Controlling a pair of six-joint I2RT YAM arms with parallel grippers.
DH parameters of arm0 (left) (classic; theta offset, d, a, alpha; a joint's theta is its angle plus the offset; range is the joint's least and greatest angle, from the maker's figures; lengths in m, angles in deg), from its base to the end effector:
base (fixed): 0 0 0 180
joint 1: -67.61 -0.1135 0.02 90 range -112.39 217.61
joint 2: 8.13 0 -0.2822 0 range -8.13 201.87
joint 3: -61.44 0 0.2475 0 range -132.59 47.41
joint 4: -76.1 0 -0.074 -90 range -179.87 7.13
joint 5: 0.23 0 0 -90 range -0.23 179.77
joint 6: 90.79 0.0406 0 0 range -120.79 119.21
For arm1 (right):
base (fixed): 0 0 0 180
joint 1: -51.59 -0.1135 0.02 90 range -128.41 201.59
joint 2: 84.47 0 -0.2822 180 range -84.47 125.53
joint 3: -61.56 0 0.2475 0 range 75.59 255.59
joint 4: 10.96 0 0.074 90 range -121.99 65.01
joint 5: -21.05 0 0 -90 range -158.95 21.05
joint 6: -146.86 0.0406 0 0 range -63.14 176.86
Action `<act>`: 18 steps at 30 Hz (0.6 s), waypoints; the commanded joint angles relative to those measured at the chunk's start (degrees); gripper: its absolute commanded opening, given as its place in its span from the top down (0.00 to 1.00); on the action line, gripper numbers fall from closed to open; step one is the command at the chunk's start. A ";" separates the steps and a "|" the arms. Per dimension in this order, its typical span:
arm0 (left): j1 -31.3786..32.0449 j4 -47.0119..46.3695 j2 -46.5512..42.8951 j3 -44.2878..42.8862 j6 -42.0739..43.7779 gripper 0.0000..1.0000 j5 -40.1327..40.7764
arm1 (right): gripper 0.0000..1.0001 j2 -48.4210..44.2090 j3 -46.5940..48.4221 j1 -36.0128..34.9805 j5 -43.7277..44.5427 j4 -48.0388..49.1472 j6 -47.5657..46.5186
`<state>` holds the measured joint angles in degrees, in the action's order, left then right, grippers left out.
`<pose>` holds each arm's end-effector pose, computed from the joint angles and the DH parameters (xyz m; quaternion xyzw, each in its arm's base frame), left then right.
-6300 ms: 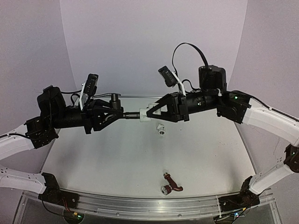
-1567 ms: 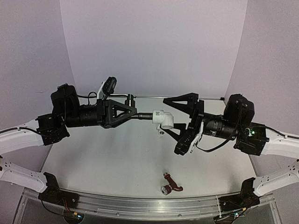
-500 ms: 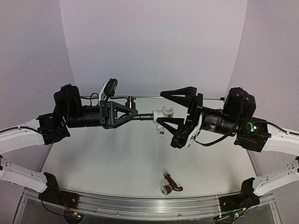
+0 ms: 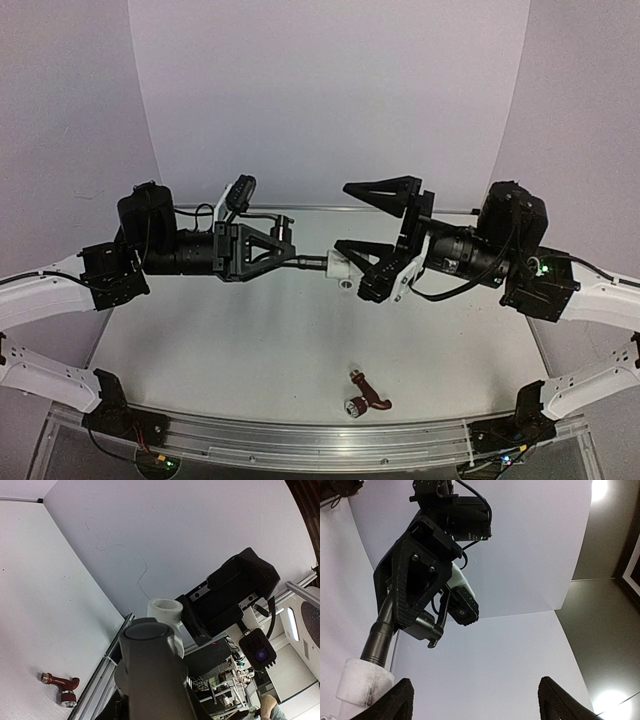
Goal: Install the water faucets
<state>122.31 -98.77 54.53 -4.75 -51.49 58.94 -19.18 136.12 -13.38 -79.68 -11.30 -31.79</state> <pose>0.1253 -0.2130 0.3764 0.2093 0.6842 -0.6501 0.2557 0.1027 0.2377 0.4274 -0.6462 0.0785 -0.0958 0.7530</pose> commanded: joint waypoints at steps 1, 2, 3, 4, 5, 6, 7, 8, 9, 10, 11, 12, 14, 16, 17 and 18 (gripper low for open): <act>0.06 -2.82 -2.49 -3.65 1.68 1.00 -3.86 | 0.18 0.37 2.44 -0.06 2.83 1.43 0.60; 0.06 -2.73 -2.67 -3.69 1.72 1.00 -4.19 | 0.18 0.36 2.35 0.01 2.97 1.35 0.57; 0.06 -2.68 -2.80 -3.73 1.77 1.00 -4.50 | 0.18 0.34 2.22 0.02 3.04 1.24 0.52; 0.06 -2.68 -2.90 -3.77 1.81 1.00 -4.89 | 0.18 0.29 2.05 0.04 3.06 1.10 0.39; 0.06 -2.90 -2.96 -3.78 1.83 1.00 -5.42 | 0.18 0.28 1.84 0.10 3.04 0.97 0.29; 0.06 -3.22 -3.02 -3.87 1.83 1.00 -6.10 | 0.18 0.26 1.68 0.16 3.03 0.82 0.25; 0.06 -3.55 -3.04 -3.85 1.71 1.00 -6.91 | 0.18 0.27 1.49 0.32 3.00 0.71 0.24; 0.06 -3.95 -3.16 -3.89 1.61 1.00 -7.68 | 0.18 0.28 1.32 0.54 2.93 0.58 0.23; 0.06 -4.42 -3.26 -3.84 1.58 1.00 -8.06 | 0.18 0.28 1.19 0.74 2.77 0.47 0.23; 0.06 -4.64 -3.42 -3.83 1.57 1.00 -8.32 | 0.18 0.28 1.04 0.96 2.62 0.35 0.23; 0.06 -4.77 -3.52 -3.80 1.50 1.00 -8.21 | 0.18 0.28 0.92 1.12 2.39 0.24 0.28; 0.06 -4.85 -3.67 -3.78 1.50 1.00 -8.07 | 0.18 0.28 0.77 1.26 2.15 0.11 0.32; 0.06 -5.22 -3.65 -3.90 1.48 1.00 -8.36 | 0.18 0.23 0.42 1.38 1.79 -0.10 0.32; 0.06 -5.79 -3.45 -4.06 1.25 1.00 -8.87 | 0.18 0.07 0.02 1.48 1.34 -0.49 0.26; 0.06 -6.05 -3.29 -4.17 1.14 1.00 -9.09 | 0.18 0.01 -0.21 1.48 1.06 -0.86 0.18; 0.06 -6.16 -3.19 -4.30 1.06 1.00 -9.20 | 0.18 -0.10 -0.50 1.44 0.75 -1.08 0.06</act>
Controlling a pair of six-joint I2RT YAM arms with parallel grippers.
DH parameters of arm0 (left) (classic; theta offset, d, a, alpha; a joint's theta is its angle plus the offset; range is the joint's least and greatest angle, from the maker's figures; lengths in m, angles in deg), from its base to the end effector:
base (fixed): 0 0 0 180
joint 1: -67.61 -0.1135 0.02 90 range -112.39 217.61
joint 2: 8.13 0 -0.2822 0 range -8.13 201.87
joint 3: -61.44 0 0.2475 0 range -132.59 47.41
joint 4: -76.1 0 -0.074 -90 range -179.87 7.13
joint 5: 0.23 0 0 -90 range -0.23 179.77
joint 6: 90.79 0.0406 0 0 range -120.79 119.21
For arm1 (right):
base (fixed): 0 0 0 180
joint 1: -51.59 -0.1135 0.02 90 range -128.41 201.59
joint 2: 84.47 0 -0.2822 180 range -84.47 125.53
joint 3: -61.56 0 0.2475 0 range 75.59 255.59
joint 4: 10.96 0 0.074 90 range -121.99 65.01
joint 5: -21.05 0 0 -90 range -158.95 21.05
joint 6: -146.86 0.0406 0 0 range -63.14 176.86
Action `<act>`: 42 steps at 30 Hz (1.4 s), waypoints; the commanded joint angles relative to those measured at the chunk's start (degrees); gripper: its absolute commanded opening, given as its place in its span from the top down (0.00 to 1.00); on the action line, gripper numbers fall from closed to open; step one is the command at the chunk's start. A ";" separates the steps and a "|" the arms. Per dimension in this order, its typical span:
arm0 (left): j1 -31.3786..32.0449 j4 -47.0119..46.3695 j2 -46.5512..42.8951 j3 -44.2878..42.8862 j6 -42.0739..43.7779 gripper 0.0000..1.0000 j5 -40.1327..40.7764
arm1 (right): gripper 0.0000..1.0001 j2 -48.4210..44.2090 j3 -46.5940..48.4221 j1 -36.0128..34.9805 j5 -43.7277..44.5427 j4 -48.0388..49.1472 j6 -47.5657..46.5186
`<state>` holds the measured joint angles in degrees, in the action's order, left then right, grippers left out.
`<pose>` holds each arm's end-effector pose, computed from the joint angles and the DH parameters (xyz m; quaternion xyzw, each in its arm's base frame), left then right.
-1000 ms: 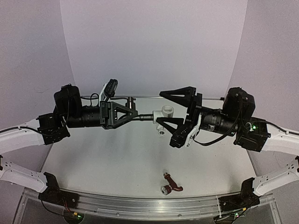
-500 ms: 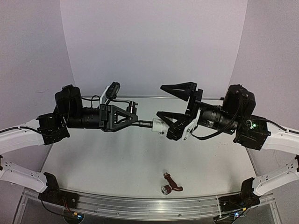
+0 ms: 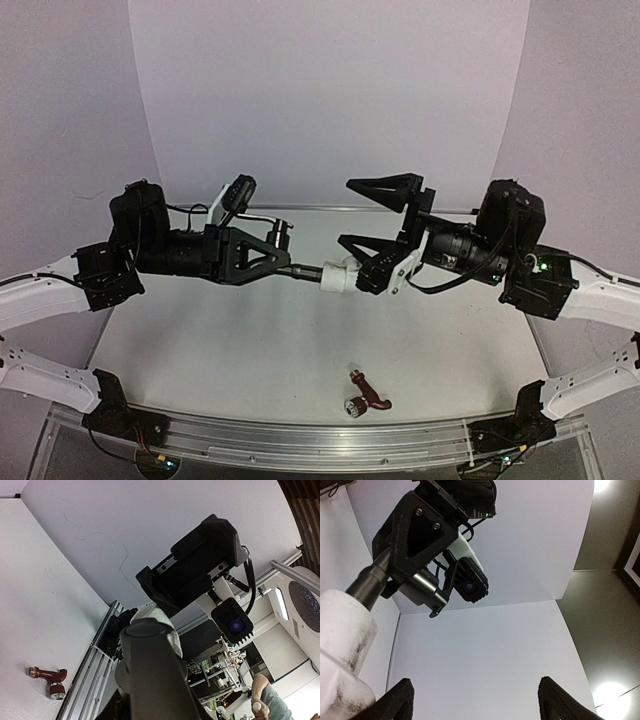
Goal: Install the water faucets
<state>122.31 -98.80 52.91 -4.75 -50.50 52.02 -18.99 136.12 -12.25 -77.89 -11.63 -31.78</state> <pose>0.1161 -0.2069 0.3827 0.2577 0.6582 -0.6691 0.2295 0.1090 0.2363 0.4260 -0.6467 0.0976 -0.1123 0.7481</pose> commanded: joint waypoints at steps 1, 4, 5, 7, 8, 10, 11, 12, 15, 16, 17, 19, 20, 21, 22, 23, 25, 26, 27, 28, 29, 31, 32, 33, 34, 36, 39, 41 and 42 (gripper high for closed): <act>0.06 -6.16 -1.48 -4.40 0.10 1.00 -2.18 | 0.18 -0.38 -0.72 0.31 -1.34 -0.96 0.04; 0.01 -6.72 -1.20 -4.44 -0.12 1.00 -2.02 | 0.17 -0.71 -1.21 0.36 -2.27 -2.00 0.13; 0.04 -6.83 -1.20 -4.50 -0.19 1.00 -1.93 | 0.17 -0.89 -1.39 0.34 -2.58 -2.23 0.13; 0.06 -7.37 -1.15 -4.55 -0.50 1.00 -1.78 | 0.17 -1.12 -1.64 0.35 -3.10 -2.86 0.16; 0.06 -7.59 -1.05 -4.61 -0.61 1.00 -1.70 | 0.17 -1.25 -1.73 0.34 -3.47 -3.16 0.20; 0.06 -7.81 -0.71 -4.76 -0.72 1.00 -1.53 | 0.17 -1.55 -1.97 0.35 -4.21 -3.65 0.15; 0.06 -8.05 -0.54 -4.78 -0.86 1.00 -1.62 | 0.16 -1.64 -2.10 0.37 -4.47 -3.96 0.12; 0.06 -8.35 -0.29 -4.85 -1.01 1.00 -1.80 | 0.16 -1.77 -2.24 0.38 -4.74 -4.25 0.04; 0.04 -8.64 0.66 -5.40 -1.62 1.00 -2.72 | 0.16 -2.05 -2.70 0.35 -5.13 -4.97 -0.85; 0.05 -8.78 0.89 -5.50 -1.80 1.00 -2.95 | 0.16 -2.13 -2.78 0.35 -5.17 -5.11 -1.01; 0.06 -9.10 0.98 -5.48 -2.01 1.00 -3.10 | 0.16 -2.17 -2.79 0.35 -5.11 -5.25 -1.11; 0.06 -9.85 1.02 -5.26 -2.67 1.00 -3.24 | 0.16 -2.19 -2.84 0.34 -4.62 -5.41 -1.52; 0.06 -10.05 0.93 -5.24 -2.89 1.00 -3.36 | 0.16 -2.19 -2.87 0.35 -4.22 -5.44 -1.67; 0.06 -10.16 0.78 -5.23 -3.02 1.00 -3.44 | 0.16 -2.23 -2.88 0.36 -3.81 -5.52 -1.58; 0.06 -10.24 0.57 -5.21 -3.12 1.00 -3.47 | 0.16 -2.32 -2.93 0.39 -3.48 -5.70 -1.37; 0.06 -10.48 0.37 -5.12 -3.29 1.00 -3.47 | 0.17 -2.46 -3.08 0.42 -3.26 -5.94 -1.14; 0.06 -11.48 0.26 -4.86 -3.87 1.00 -3.61 | 0.17 -2.86 -3.82 0.50 -3.13 -6.27 -0.95; 0.06 -12.09 0.27 -4.80 -4.18 1.00 -3.77 | 0.17 -3.03 -4.23 0.49 -3.16 -6.37 -0.96; 0.06 -12.34 0.49 -4.85 -4.34 1.00 -3.99 | 0.17 -3.12 -4.64 0.49 -3.02 -6.45 -0.94; 0.06 -12.58 0.65 -4.88 -4.54 1.00 -4.14 | 0.17 -3.15 -4.98 0.56 -2.77 -6.54 -0.73; 0.03 -12.86 0.80 -4.86 -4.75 1.00 -4.13 | 0.17 -3.13 -5.13 0.64 -2.39 -6.58 -0.23; 0.09 -13.19 0.95 -4.84 -4.94 1.00 -4.16 | 0.17 -2.83 -4.87 0.94 -1.27 -6.76 1.58; 0.06 -13.21 0.95 -4.80 -4.95 1.00 -4.13 | 0.17 -2.69 -4.56 1.21 -0.72 -6.90 2.68; 0.06 -13.27 0.88 -4.72 -4.95 1.00 -4.06 | 0.16 -2.72 -4.49 1.48 -0.06 -7.12 3.35; 0.06 -13.37 0.84 -4.69 -4.88 1.00 -3.95 | 0.16 -2.83 -4.53 2.03 0.28 -7.29 3.83; 0.05 -13.31 0.69 -4.70 -4.57 1.00 -3.67 | 0.13 -3.29 -4.89 3.07 0.71 -7.84 4.03; 0.06 -12.98 0.63 -4.76 -4.01 1.00 -2.70 | 0.12 -4.41 -5.29 4.38 0.91 -8.53 5.10; 0.06 -13.19 0.50 -4.54 -3.75 1.00 -1.73 | 0.11 -5.35 -4.94 4.55 -0.15 -10.24 7.27; 0.06 -13.60 0.41 -4.35 -3.59 1.00 -1.19 | 0.10 -5.80 -4.74 4.55 -1.17 -11.59 8.18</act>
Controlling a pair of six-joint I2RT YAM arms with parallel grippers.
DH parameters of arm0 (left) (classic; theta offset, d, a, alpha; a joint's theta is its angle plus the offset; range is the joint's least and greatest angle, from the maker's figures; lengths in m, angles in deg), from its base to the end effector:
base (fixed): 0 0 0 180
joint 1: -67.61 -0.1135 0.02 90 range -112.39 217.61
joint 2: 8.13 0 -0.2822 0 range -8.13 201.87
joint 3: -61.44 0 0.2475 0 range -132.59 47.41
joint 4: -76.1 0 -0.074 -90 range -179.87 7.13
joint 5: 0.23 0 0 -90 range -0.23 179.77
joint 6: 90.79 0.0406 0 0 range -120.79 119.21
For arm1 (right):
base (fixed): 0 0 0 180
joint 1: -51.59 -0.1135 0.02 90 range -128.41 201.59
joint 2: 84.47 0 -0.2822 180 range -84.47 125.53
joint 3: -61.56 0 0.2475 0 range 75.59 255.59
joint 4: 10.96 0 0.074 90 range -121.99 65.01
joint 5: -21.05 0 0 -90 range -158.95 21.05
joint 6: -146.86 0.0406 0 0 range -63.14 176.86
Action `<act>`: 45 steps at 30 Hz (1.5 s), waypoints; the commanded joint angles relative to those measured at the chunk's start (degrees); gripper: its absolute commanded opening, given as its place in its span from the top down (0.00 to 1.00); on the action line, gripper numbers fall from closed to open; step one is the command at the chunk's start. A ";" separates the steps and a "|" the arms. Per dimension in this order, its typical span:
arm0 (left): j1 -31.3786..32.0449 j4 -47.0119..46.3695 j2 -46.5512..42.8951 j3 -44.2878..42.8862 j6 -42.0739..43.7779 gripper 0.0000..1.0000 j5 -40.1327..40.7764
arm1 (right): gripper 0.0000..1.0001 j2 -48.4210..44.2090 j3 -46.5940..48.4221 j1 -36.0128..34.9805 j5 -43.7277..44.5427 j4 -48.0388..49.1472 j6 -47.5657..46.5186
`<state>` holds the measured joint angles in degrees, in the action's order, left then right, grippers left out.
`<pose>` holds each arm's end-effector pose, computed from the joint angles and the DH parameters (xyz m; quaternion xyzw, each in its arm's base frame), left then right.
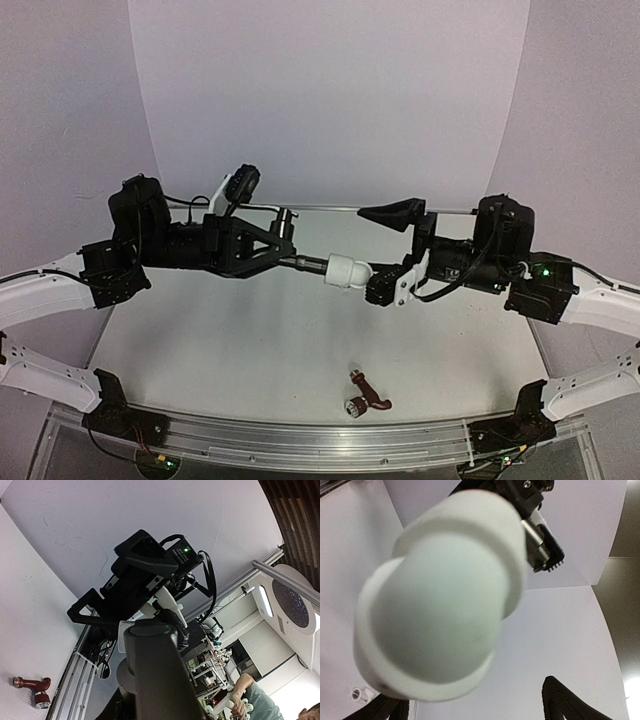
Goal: Install the water faucets
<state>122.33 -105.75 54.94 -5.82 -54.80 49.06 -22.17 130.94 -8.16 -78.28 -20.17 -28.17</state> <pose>0.1189 -0.2138 0.3942 0.2625 0.6255 -0.7020 0.2170 0.1195 0.2179 0.3896 -0.7012 0.1634 -0.0942 0.6876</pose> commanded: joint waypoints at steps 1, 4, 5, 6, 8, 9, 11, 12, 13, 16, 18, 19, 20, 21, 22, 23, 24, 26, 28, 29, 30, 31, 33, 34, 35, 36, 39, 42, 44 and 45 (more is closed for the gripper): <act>0.04 -7.19 -1.61 -3.08 0.75 1.00 2.14 | 0.10 -3.11 0.52 0.41 -2.22 -4.45 5.07; 0.04 -8.27 -0.94 -3.24 0.71 1.00 1.96 | 0.07 -4.02 -0.10 0.35 -5.45 -6.50 5.00; 0.04 -8.31 -0.45 -3.61 0.62 1.00 1.56 | 0.07 -3.78 0.14 0.36 -5.70 -6.50 5.43; 0.04 -8.35 -0.09 -3.88 0.58 1.00 1.22 | 0.07 -3.39 0.80 0.37 -5.97 -6.50 6.30; 0.04 -8.56 0.15 -3.74 0.84 1.00 1.20 | 0.07 -2.09 3.49 0.40 -6.68 -6.71 11.42; 0.03 -8.89 0.05 -3.37 1.18 1.00 1.54 | 0.07 -1.34 5.14 0.40 -7.27 -7.07 14.76; 0.03 -10.48 -0.63 -2.28 2.17 1.00 2.63 | 0.08 0.11 8.31 0.40 -9.43 -8.69 21.46; 0.04 -11.42 -1.08 -1.32 2.63 1.00 3.55 | 0.09 0.68 9.48 0.39 -10.43 -9.85 24.15; 0.06 -12.54 -1.59 -0.58 2.99 1.00 4.05 | 0.10 1.23 10.33 0.33 -11.29 -10.46 26.87; 0.04 -14.70 -2.63 1.00 5.30 1.00 5.70 | 0.13 2.59 11.54 0.30 -12.77 -10.77 32.76; 0.04 -15.38 -2.74 1.54 5.89 1.00 6.29 | 0.15 3.35 11.69 0.27 -13.31 -10.70 34.66; 0.04 -15.59 -2.62 1.59 6.32 1.00 6.49 | 0.16 3.56 11.65 0.23 -13.71 -10.70 35.33; 0.04 -15.66 -2.43 1.49 6.56 1.00 6.51 | 0.16 3.76 11.62 0.16 -14.19 -10.69 35.89; 0.04 -15.67 -2.16 1.35 6.63 1.00 6.38 | 0.17 3.99 11.71 0.00 -14.52 -10.65 36.39; 0.04 -15.75 -1.78 1.24 6.68 1.00 6.17 | 0.18 4.35 11.92 -0.15 -14.70 -10.68 36.78; 0.04 -16.12 -1.42 1.25 6.71 1.00 5.92 | 0.19 4.73 12.17 -0.42 -14.60 -10.67 36.99; 0.02 -16.68 -1.07 1.30 6.73 1.00 5.70 | 0.19 5.10 12.44 -0.66 -14.43 -10.65 37.17; 0.03 -17.78 -0.67 1.60 6.73 1.00 5.45 | 0.22 5.76 12.81 -0.97 -14.08 -10.60 37.24; 0.04 -18.32 -0.52 1.80 7.05 1.00 5.40 | 0.27 6.03 12.99 -1.22 -13.98 -10.30 37.40; 0.04 -18.28 -0.54 1.82 7.23 1.00 5.46 | 0.29 6.12 13.09 -1.30 -14.03 -10.02 37.74; 0.04 -18.12 -0.59 1.85 7.51 1.00 5.66 | 0.30 6.24 13.25 -1.35 -14.11 -9.78 38.21; 0.04 -17.94 -0.63 1.89 7.79 1.00 5.87 | 0.31 6.32 13.37 -1.45 -14.14 -9.63 38.57; 0.03 -17.76 -0.65 2.08 8.11 1.00 6.30 | 0.32 6.48 13.70 -1.63 -14.15 -9.50 38.79; 0.04 -17.64 -0.58 2.14 8.26 1.00 6.50 | 0.32 6.56 13.88 -1.78 -14.06 -9.48 38.81; 0.04 -17.52 -0.49 2.18 8.35 1.00 6.62 | 0.32 6.64 14.04 -1.91 -13.87 -9.44 38.67; 0.04 -17.45 -0.43 2.20 8.43 1.00 6.67 | 0.34 6.71 14.20 -2.01 -13.70 -9.43 38.49; 0.04 -17.28 -0.38 2.20 8.70 1.00 7.02 | 0.41 6.69 14.53 -2.10 -13.98 -9.45 38.52; 0.04 -16.94 -0.66 2.41 9.35 1.00 7.70 | 0.46 6.61 14.56 -2.16 -15.09 -9.45 39.41; 0.04 -17.01 -0.70 2.50 9.65 1.00 7.95 | 0.50 6.66 14.36 -2.21 -15.58 -9.48 39.60; 0.04 -17.02 -0.67 2.52 9.80 1.00 8.01 | 0.53 6.71 14.28 -2.22 -15.64 -9.48 39.60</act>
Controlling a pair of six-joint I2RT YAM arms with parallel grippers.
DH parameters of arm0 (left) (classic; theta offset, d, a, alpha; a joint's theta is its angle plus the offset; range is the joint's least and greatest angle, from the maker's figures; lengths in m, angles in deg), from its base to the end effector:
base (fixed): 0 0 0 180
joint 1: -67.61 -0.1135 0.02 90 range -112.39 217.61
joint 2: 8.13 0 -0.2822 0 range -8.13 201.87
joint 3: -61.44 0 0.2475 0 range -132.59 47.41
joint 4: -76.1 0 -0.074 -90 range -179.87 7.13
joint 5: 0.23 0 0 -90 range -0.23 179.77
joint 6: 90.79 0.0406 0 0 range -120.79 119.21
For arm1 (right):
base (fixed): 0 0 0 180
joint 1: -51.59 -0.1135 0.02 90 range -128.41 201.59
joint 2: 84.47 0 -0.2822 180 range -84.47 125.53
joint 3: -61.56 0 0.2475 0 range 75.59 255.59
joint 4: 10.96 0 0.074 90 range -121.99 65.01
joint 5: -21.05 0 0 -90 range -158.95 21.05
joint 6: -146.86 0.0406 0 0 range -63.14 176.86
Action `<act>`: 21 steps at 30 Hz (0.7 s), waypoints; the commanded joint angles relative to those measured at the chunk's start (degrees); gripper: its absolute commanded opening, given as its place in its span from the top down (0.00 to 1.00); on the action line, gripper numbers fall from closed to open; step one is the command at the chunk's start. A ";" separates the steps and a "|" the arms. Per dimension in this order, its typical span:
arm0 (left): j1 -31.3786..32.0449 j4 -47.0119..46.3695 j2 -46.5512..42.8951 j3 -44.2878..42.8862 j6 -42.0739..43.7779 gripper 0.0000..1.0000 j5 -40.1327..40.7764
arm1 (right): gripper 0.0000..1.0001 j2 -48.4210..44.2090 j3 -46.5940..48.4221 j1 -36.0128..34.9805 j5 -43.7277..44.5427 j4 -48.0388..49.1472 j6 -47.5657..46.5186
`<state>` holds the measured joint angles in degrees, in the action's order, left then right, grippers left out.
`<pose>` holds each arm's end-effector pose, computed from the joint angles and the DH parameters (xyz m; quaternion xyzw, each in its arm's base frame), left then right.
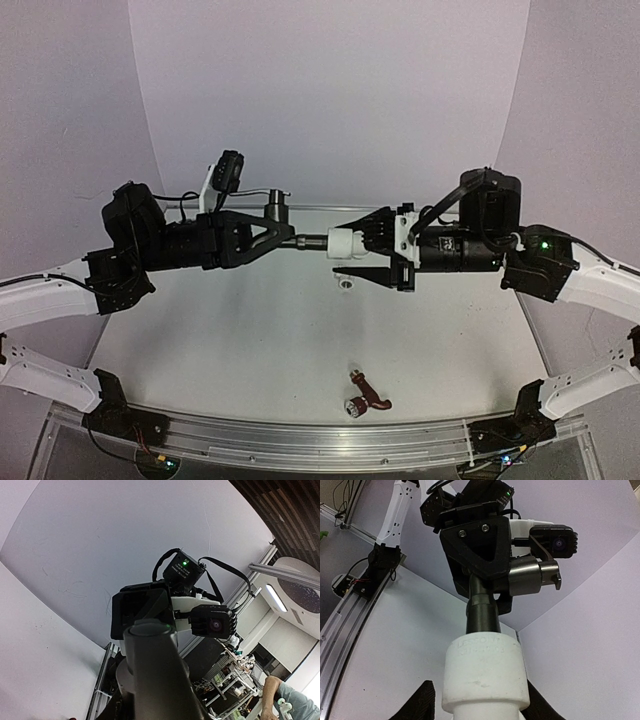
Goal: Install the water faucets
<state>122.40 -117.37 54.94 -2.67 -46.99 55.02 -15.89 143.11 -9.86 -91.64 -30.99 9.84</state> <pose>0.1215 -0.2124 0.3965 0.2792 0.5649 -0.6986 0.3390 0.1147 0.2435 0.4181 -0.6723 0.3237 0.2278 0.6256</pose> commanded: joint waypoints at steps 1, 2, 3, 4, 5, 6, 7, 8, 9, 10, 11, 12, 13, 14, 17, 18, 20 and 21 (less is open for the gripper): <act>-0.03 -5.48 -0.59 -0.63 2.07 1.00 2.03 | 0.58 0.49 2.06 -0.51 -2.05 1.35 1.50; -0.03 -5.50 -0.51 -0.65 2.14 1.00 1.94 | 0.61 0.52 2.01 -0.51 -1.76 1.35 1.42; -0.03 -5.43 -0.44 -0.70 2.22 1.00 1.82 | 0.63 0.57 2.03 -0.51 -1.46 1.34 1.41; -0.04 -5.12 -0.37 -0.68 2.44 1.00 1.85 | 0.64 0.59 2.15 -0.51 -1.28 1.34 1.51; -0.06 -4.50 -0.32 -0.73 2.79 1.00 1.98 | 0.65 0.63 2.31 -0.51 -1.23 1.34 1.69; -0.07 -3.83 -0.28 -0.80 3.19 1.00 2.14 | 0.67 0.68 2.50 -0.51 -1.25 1.35 1.90; -0.04 -3.18 -0.22 -0.82 3.65 1.00 2.33 | 0.71 0.66 2.69 -0.51 -1.41 1.34 2.11; -0.05 -2.47 -0.18 -0.87 4.13 1.00 2.46 | 0.76 0.61 2.83 -0.51 -1.54 1.34 2.26; -0.03 -1.64 -0.13 -1.03 4.78 1.00 2.46 | 0.82 0.60 2.91 -0.51 -1.60 1.29 2.39; -0.03 -0.55 -0.07 -1.22 5.51 1.00 2.41 | 0.88 0.56 2.96 -0.51 -1.63 1.26 2.46; -0.03 0.33 -0.10 -1.38 6.31 0.99 2.32 | 0.94 0.49 2.88 -0.51 -1.61 1.21 2.27; -0.03 1.16 -0.18 -1.49 7.11 0.99 2.23 | 0.99 0.41 2.79 -0.51 -1.58 1.17 2.03; -0.03 1.69 -0.28 -1.54 7.67 0.96 1.93 | 1.00 0.32 2.71 -0.49 -1.58 1.13 1.73; -0.03 2.11 -0.36 -1.60 8.17 0.92 1.54 | 1.00 0.24 2.62 -0.47 -1.59 1.07 1.43; -0.07 3.15 -0.39 -1.92 9.50 0.81 -0.50 | 1.00 -0.07 2.43 -0.51 -2.15 0.82 0.18; -0.04 3.40 -0.39 -2.05 9.87 0.77 -0.98 | 1.00 -0.14 2.38 -0.51 -2.46 0.72 -0.08; -0.04 3.30 -0.40 -2.07 10.29 0.73 -1.79 | 1.00 -0.20 2.38 -0.51 -2.94 0.51 -0.42; -0.04 3.08 -0.48 -2.00 10.37 0.72 -2.15 | 1.00 -0.20 2.42 -0.51 -2.98 0.47 -0.43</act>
<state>122.57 -114.81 54.91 -2.48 -39.67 53.92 -15.78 143.40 -9.73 -91.40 -33.06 10.17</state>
